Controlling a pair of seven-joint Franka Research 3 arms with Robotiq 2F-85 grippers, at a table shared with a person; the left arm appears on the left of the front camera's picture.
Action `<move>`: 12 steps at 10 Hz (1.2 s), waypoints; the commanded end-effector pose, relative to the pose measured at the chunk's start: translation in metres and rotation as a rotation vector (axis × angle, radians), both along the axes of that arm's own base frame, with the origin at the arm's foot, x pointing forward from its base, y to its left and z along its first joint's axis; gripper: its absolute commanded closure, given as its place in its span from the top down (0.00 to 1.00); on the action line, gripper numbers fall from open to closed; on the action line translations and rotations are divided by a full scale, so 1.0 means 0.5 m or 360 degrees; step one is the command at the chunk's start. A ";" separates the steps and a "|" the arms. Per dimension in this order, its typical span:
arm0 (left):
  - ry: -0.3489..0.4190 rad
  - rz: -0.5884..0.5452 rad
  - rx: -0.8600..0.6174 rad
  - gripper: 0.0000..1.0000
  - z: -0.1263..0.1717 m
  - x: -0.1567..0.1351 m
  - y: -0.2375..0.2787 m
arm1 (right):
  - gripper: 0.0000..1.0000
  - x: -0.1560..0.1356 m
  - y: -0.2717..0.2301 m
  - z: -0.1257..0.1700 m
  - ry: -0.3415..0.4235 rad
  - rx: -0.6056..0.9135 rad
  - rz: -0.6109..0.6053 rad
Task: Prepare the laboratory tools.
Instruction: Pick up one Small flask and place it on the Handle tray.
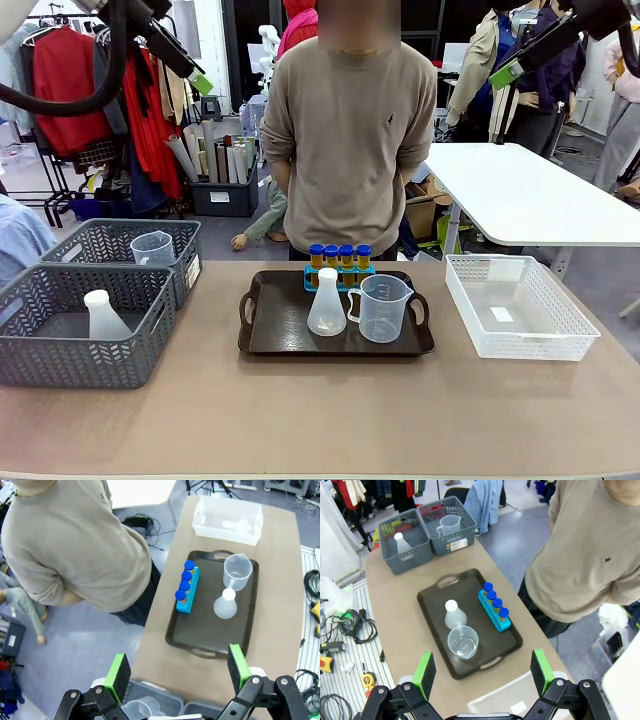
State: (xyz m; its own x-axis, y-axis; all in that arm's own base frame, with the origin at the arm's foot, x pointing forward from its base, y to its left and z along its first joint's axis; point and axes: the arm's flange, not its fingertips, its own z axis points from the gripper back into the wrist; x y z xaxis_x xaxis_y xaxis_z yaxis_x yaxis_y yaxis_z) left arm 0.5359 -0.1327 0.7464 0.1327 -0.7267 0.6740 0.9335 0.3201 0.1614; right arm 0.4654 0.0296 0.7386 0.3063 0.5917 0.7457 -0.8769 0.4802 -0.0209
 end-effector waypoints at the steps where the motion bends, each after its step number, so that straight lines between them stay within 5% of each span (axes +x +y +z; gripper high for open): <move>1: -0.0007 0.0018 -0.0017 1.00 0.005 -0.001 0.004 | 1.00 -0.003 0.001 0.001 -0.0006 -0.0001 0.0003; 12: -0.0007 0.0018 -0.0017 1.00 0.005 -0.001 0.004 | 1.00 -0.003 0.001 0.001 -0.0006 -0.0001 0.0003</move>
State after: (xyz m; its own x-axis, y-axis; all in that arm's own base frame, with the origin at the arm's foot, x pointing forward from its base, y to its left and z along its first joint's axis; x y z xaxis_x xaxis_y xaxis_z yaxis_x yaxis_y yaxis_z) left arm 0.5358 -0.1326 0.7472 0.1320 -0.7262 0.6746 0.9330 0.3208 0.1628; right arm 0.4654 0.0296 0.7386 0.3063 0.5917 0.7457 -0.8769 0.4802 -0.0209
